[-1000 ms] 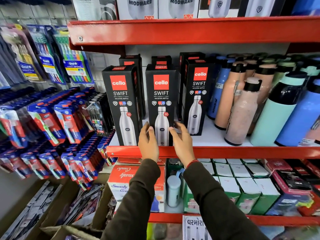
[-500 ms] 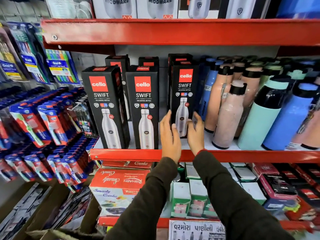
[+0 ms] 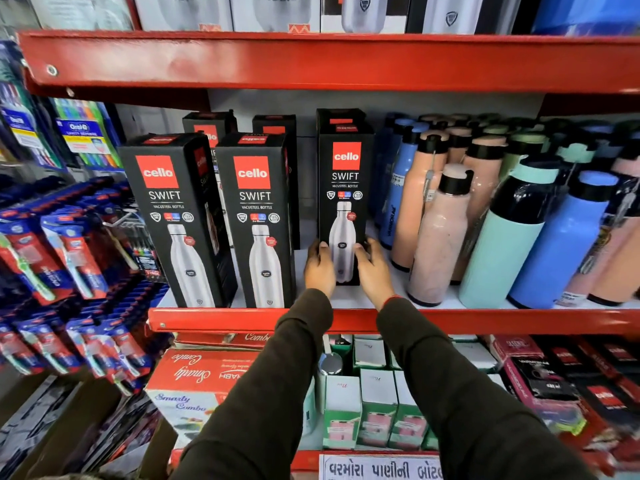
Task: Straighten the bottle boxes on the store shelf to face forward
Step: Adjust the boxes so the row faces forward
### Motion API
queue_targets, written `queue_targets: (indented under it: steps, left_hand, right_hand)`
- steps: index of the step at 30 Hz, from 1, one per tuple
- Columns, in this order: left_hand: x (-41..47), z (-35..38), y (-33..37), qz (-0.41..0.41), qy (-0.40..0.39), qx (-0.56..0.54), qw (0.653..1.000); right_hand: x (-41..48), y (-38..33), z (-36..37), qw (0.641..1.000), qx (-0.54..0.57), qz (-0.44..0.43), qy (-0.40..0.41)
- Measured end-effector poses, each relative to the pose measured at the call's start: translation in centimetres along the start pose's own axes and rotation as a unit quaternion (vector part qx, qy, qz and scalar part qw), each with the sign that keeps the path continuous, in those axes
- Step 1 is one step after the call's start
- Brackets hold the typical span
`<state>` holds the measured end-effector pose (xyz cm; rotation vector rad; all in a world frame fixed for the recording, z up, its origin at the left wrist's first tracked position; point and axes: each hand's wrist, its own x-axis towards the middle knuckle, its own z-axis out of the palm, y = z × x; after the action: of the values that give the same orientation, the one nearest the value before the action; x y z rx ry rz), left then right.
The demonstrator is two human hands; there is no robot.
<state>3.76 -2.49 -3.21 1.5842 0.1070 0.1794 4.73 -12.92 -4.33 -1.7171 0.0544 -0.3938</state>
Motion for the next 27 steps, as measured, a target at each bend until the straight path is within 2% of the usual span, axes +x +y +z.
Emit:
queue_targets:
  steps: [7,17,27]
  left_hand:
    - [-1.8,-0.4,-0.9,0.016,0.029,-0.019,0.999]
    - [-5.7,-1.7,-2.1,0.053,0.073,0.04,0.995]
    - [-7.5,-2.7,-1.3,0.072,0.059,0.09,0.992]
  right_hand:
    - [-1.6,0.4,-1.1,0.999,0.01,-0.027,-0.015]
    - [-5.9,0.4,-2.3,0.997,0.016,-0.07,-0.025]
    - [-7.5,-0.5,-2.7,0.998,-0.013,-0.065,-0.014]
